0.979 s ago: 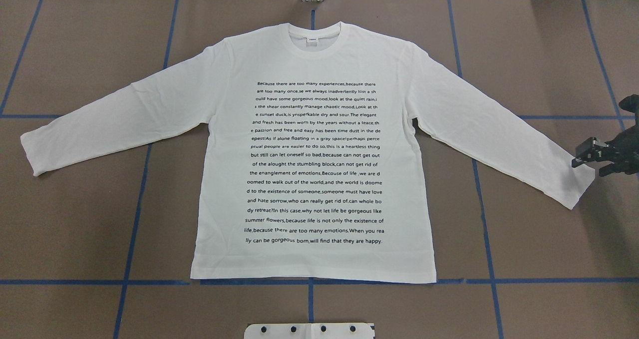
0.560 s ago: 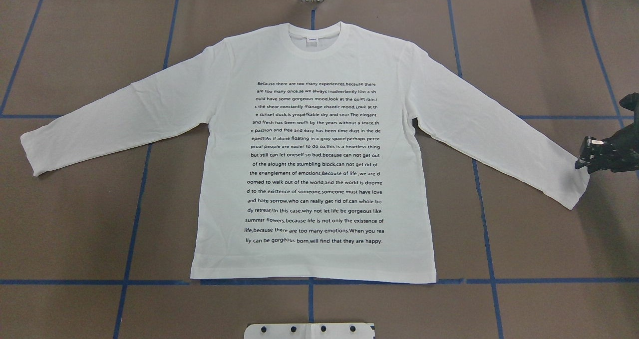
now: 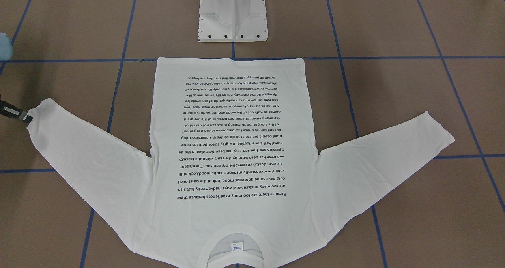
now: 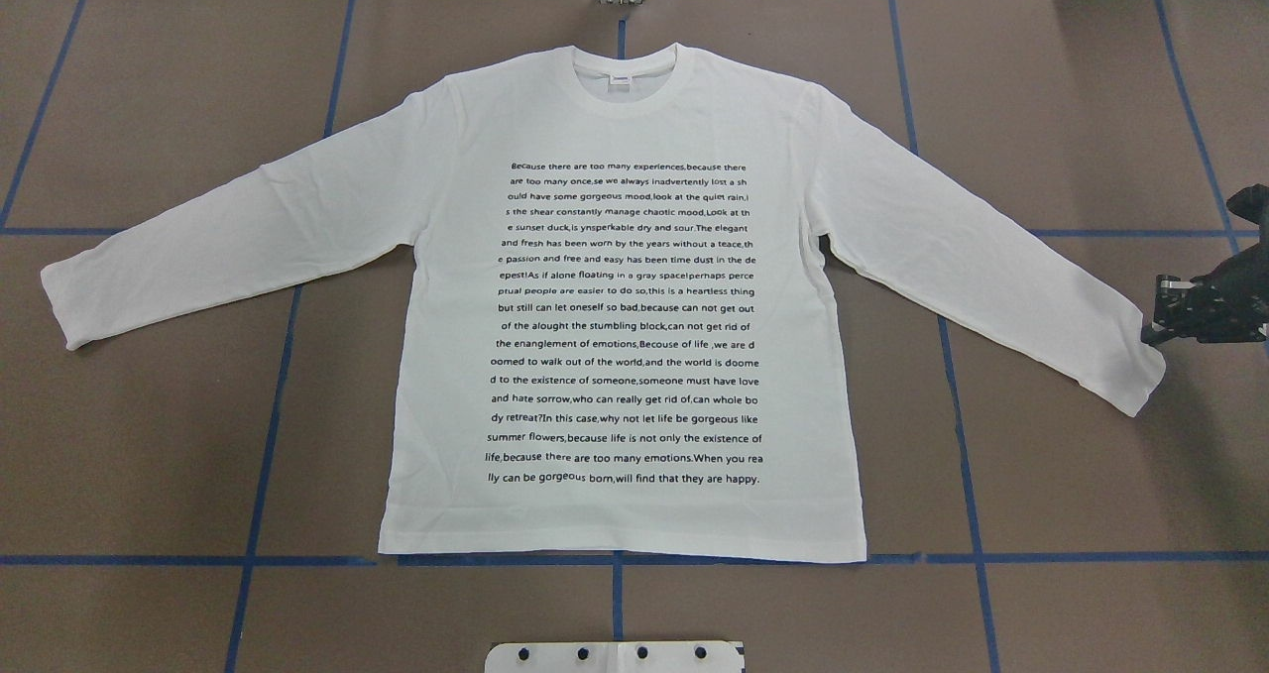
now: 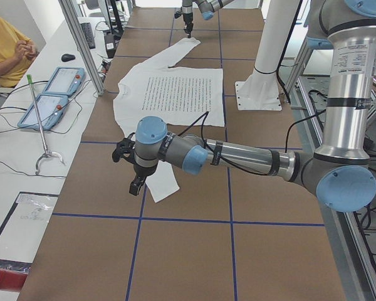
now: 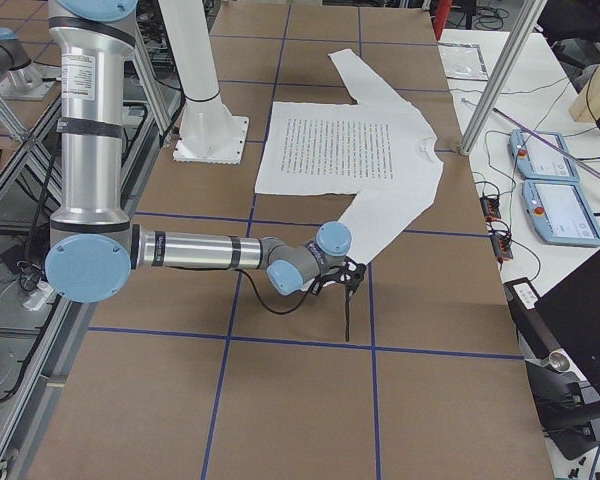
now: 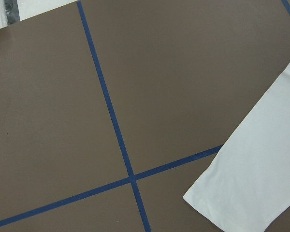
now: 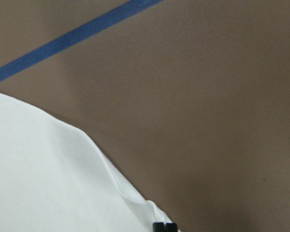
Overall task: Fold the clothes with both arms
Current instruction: 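Lower the right gripper to the sleeve cuff nearest it and grasp it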
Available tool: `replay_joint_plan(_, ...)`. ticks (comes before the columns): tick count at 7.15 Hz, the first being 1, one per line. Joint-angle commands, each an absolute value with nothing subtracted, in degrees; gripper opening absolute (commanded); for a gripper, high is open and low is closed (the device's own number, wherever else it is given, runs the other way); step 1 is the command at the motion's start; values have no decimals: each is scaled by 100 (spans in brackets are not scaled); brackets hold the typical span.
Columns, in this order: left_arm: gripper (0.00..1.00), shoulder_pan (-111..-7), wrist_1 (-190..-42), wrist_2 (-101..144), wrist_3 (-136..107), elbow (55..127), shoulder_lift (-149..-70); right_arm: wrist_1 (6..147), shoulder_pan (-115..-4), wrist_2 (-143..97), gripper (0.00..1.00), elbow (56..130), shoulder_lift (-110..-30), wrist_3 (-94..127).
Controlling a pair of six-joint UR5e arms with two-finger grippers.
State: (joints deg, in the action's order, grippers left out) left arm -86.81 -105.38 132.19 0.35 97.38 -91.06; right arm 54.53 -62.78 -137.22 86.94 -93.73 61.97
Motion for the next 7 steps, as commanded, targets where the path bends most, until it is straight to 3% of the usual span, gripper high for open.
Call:
replay_joint_plan(1,100,-8675,-10538,13227,35,9756,-9105,5502,-6284,-13798,0,9155,-9361,6736)
replay_joint_plan(4,100,-8675,-10538,13219,35,9747,-9105,5659,-6101,-13816,0,9475,-8627,8151)
replay_joint_plan(7,100,-8675,-10538,13236,17,9747,-9114,7289,-5591,-13388,0,8925,-6118,9313)
